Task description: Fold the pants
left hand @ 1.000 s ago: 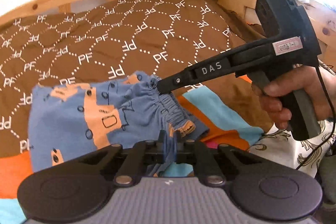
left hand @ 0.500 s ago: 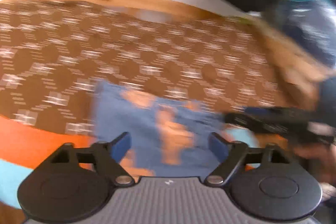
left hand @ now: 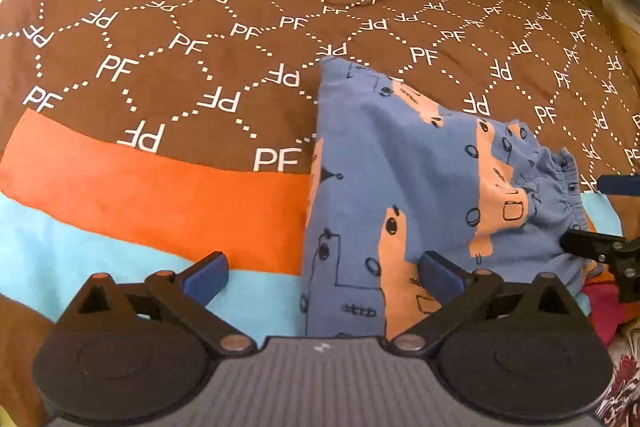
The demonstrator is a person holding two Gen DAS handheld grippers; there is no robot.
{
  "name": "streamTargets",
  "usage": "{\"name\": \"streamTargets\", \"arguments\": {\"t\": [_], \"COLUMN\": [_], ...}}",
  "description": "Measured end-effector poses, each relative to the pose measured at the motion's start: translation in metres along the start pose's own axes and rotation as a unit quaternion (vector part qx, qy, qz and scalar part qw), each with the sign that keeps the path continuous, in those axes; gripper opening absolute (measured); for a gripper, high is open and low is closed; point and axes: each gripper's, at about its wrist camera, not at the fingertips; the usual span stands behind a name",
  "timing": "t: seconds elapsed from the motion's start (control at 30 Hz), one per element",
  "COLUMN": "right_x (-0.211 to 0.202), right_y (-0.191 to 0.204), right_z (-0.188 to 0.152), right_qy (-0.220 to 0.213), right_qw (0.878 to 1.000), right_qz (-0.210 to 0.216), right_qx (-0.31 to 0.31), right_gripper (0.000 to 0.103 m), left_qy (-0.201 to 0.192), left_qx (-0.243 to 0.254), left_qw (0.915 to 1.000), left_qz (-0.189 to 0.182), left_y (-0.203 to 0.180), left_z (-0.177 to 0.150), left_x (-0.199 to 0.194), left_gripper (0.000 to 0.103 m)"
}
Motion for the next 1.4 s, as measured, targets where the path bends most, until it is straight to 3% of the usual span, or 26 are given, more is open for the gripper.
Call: {"name": "streamTargets", "arguments": {"t": [0.1,0.17,0.3,0.37,0.47,0.53,0.6,0.7,0.83,0.87,0.97,1.07,1.13,1.2,1.27,1.33,1.4], "right_x": [-0.005,-0.014,-0.03,-0.025,-0.001,0.02,0.045,0.065,0.063,0.057,0.017,-0.005,0.0,0.015,0.03,0.031,0.026], "right_y": [-0.017,-0.027,-0.028,-0.023,-0.007,0.005,0.016,0.016,-0.012,-0.02,-0.038,-0.029,-0.016,-0.003,0.006,-0.002,-0.019], "right_z": [0.004,0.006,0.017,0.027,0.047,0.059,0.066,0.061,0.055,0.054,0.05,0.044,0.042,0.035,0.025,0.015,0.009], "right_qy": [0.016,0.0,-0.065,-0.092,-0.119,-0.116,-0.097,-0.077,-0.063,-0.065,-0.1,-0.12,-0.114,-0.091,-0.061,-0.067,-0.058], "right_qw": [0.999,0.998,0.997,0.994,0.992,0.992,0.992,0.984,0.975,0.976,0.984,0.988,0.991,0.991,0.988,0.985,0.988], "right_qz": [0.039,0.051,-0.013,-0.022,0.034,0.044,0.014,-0.074,-0.171,-0.175,-0.132,-0.085,-0.067,-0.079,-0.119,-0.148,-0.144], "right_qx": [0.018,0.032,0.041,0.046,0.01,-0.027,-0.079,-0.144,-0.127,-0.117,-0.059,-0.042,-0.039,-0.056,-0.077,-0.06,-0.024], "right_gripper": [0.102,0.102,0.102,0.102,0.102,0.102,0.102,0.102,0.102,0.101,0.102,0.102,0.102,0.102,0.102,0.102,0.102], "left_qy": [0.003,0.012,0.014,0.01,0.015,0.032,0.024,0.02,0.016,0.018,0.025,-0.023,-0.033,-0.042,-0.039,-0.023,-0.011], "left_qx": [0.0,-0.006,-0.016,-0.008,0.006,0.019,0.019,0.014,0.02,0.018,-0.001,-0.017,-0.012,0.011,0.049,0.078,0.047], "left_qw": [1.0,0.9999,0.9998,0.9999,0.9999,0.9993,0.9995,0.9997,0.9996,0.9996,0.9996,0.9995,0.9992,0.9988,0.998,0.9966,0.9988], "left_qz": [0.001,0.002,0.007,0.003,0.001,-0.001,-0.003,-0.009,-0.013,-0.014,-0.014,-0.014,-0.018,-0.023,0.008,0.015,-0.005], "left_y": [0.003,0.004,0.005,0.002,-0.006,-0.009,-0.009,-0.004,-0.001,-0.001,0.004,0.007,-0.001,-0.013,-0.023,-0.024,-0.014], "left_z": [-0.002,0.0,0.01,0.014,0.017,0.011,0.002,-0.005,-0.007,-0.006,0.005,0.02,0.035,0.047,0.055,0.056,0.054], "left_x": [-0.004,-0.007,-0.012,-0.012,-0.006,-0.001,-0.001,-0.003,-0.005,-0.006,-0.011,-0.02,-0.016,-0.004,0.02,0.045,0.053], "left_gripper": [0.103,0.103,0.103,0.103,0.103,0.103,0.103,0.103,0.103,0.103,0.103,0.103,0.103,0.103,0.103,0.103,0.103]}}
Point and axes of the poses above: each gripper's, at about its wrist camera, not at the fingertips, and x roughly the way its jaws point, y to its left, z to its top, and after that the axes turned 8 degrees about -x, right-handed
